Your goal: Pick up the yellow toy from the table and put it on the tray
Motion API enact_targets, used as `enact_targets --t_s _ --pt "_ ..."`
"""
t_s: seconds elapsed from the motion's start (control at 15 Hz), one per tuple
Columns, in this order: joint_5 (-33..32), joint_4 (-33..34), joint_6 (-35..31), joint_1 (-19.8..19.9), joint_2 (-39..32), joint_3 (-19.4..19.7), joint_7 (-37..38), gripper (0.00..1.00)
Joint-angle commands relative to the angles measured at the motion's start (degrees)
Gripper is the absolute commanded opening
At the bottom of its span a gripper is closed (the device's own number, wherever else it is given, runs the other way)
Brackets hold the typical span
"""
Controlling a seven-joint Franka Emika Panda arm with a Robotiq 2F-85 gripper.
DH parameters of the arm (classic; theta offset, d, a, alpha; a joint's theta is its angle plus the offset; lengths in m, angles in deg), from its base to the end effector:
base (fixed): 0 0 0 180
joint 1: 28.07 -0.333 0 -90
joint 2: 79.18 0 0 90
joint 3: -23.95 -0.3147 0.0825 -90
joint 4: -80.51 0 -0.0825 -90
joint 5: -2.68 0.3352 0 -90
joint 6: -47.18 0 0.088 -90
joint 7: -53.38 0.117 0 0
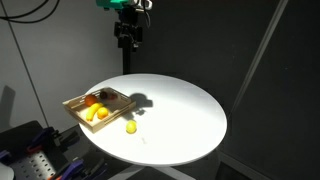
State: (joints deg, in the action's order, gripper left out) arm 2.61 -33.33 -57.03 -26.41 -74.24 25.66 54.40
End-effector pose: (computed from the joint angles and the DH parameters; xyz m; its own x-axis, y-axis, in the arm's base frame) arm 0.4762 -0.0285 0.4993 0.9938 -0.0757 -0.0818 -0.0760 -0.9971 0.0000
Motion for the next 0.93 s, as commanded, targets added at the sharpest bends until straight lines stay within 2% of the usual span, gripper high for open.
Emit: enact_targets --t_s 0.0,0.27,0.87 --pt "-1.19 0.67 -0.48 1.52 -1.01 1.21 3.51 1.00" --pt "-0.29 -0.16 -2.20 2.64 -2.40 2.52 2.24 1.00" --pt "1.38 -1.69 -12.16 2.74 -8.00 2.80 -0.18 1.00"
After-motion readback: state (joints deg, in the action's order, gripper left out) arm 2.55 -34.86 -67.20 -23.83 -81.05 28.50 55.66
